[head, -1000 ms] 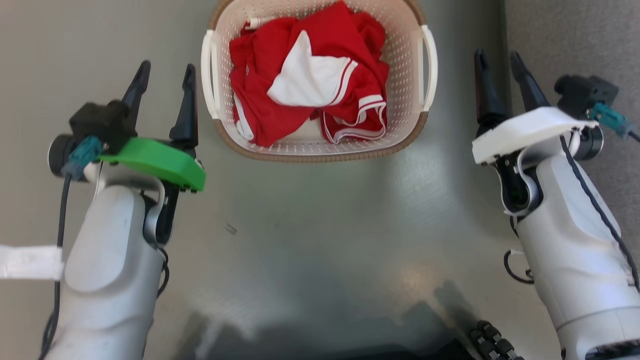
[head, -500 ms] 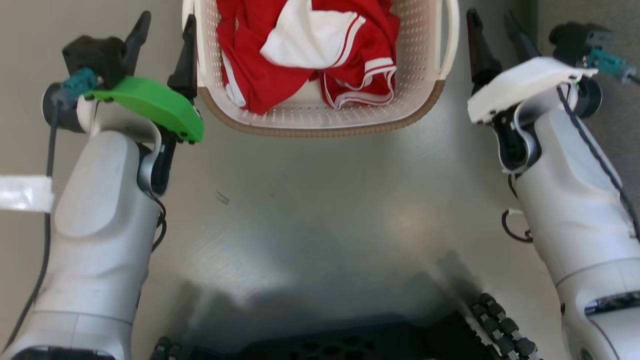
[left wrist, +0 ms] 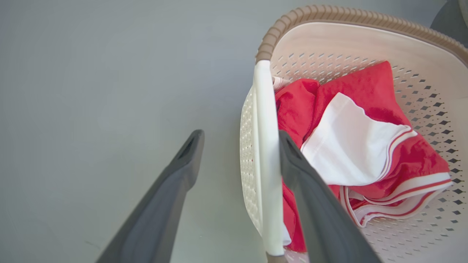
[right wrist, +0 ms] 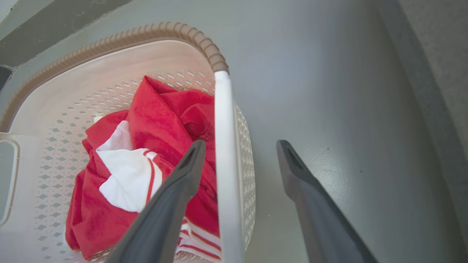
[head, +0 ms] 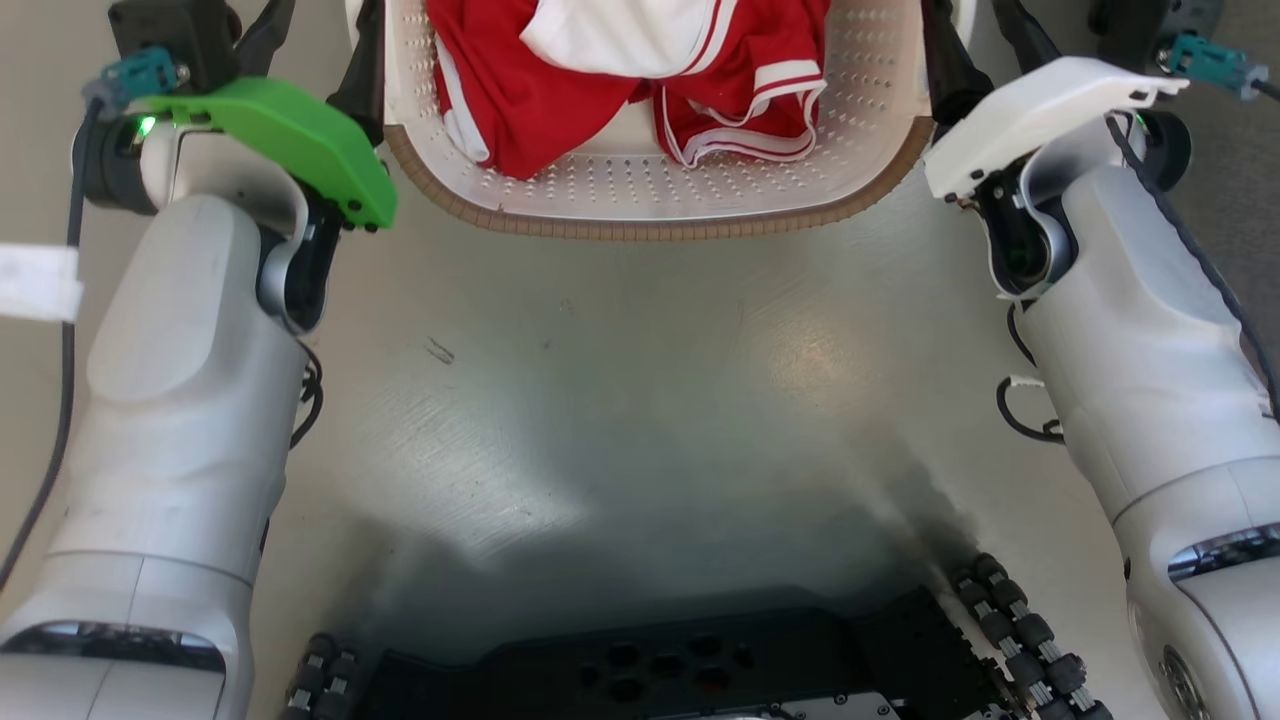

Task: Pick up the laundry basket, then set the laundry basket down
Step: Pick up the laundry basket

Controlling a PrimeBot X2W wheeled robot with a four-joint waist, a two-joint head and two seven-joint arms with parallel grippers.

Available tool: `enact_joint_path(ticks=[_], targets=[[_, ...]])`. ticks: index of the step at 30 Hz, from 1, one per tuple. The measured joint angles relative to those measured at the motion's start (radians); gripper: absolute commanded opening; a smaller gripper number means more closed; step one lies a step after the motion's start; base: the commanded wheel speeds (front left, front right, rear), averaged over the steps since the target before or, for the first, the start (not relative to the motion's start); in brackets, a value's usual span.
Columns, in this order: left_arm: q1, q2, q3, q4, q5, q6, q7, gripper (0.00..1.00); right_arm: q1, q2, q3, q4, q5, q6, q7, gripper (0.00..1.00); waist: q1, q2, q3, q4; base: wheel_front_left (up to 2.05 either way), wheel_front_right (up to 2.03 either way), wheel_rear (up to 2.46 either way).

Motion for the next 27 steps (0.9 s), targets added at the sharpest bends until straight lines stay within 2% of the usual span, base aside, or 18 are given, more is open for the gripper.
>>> enact_joint_path(ticks=[23,24,25,26,27], targets=[[-0.139,-0.009,-0.105,0.125,-0.084,0.000,0.069,1.00,-0.119,-0.001,0.115,0.114,0.118,0.003,0.018,1.00,-0.0001,0.0000,0.077,0.005,0.00,0.00,0.00],[-0.139,-0.009,-0.105,0.125,-0.084,0.000,0.069,0.96,-0.119,-0.001,0.115,0.114,0.118,0.003,0.018,0.92,-0.0001,0.0000,0.077,0.005,0.00,0.00,0.00],[-0.142,-0.010,-0.110,0.129,-0.086,0.000,0.069,0.89,-0.123,-0.001,0.120,0.118,0.122,0.003,0.018,0.73,-0.0001,0.0000,0.078,0.005,0.00,0.00,0.00],[-0.151,-0.010,-0.118,0.140,-0.091,0.000,0.069,0.65,-0.130,-0.001,0.130,0.123,0.136,0.003,0.017,0.47,-0.0001,0.0000,0.079,0.004,0.00,0.00,0.00],[-0.154,-0.011,-0.121,0.143,-0.096,0.000,0.069,0.40,-0.130,-0.001,0.135,0.126,0.142,0.003,0.017,0.28,0.0000,0.0000,0.079,0.004,0.00,0.00,0.00]])
